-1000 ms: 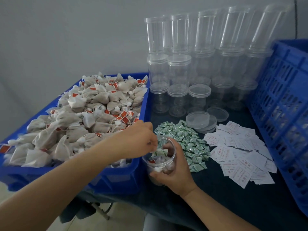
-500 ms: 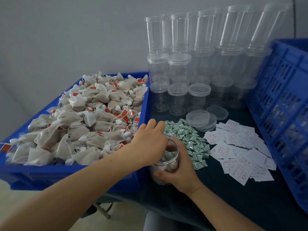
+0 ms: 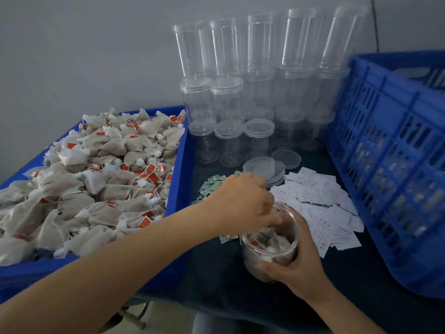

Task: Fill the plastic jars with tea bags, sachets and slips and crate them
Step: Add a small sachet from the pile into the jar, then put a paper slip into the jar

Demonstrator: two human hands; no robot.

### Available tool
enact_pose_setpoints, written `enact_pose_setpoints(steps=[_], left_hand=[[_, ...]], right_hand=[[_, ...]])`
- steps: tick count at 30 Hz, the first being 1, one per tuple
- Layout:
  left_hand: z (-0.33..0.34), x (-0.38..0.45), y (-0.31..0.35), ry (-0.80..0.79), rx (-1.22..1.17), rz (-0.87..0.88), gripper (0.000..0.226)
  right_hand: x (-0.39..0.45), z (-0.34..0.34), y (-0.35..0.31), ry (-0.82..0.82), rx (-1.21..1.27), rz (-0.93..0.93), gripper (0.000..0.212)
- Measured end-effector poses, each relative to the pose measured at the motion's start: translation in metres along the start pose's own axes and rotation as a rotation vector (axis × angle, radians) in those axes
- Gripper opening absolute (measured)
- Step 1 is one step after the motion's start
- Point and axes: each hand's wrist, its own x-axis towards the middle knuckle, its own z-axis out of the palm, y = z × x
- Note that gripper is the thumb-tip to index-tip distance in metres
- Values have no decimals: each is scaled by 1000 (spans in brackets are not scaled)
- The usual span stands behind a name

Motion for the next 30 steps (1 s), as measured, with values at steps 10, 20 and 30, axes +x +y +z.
enact_pose_setpoints(steps=[10, 20, 30], left_hand=[[52, 83, -11, -74, -392, -303, 35], [97, 115, -11, -196, -285, -268, 27], [101, 114, -10, -61, -396, -244, 6]], right_hand=[[-25, -44, 7, 145, -86, 11, 96], [-22, -42, 7, 180, -16, 2, 86], [-21, -43, 9, 172, -39, 0, 87]])
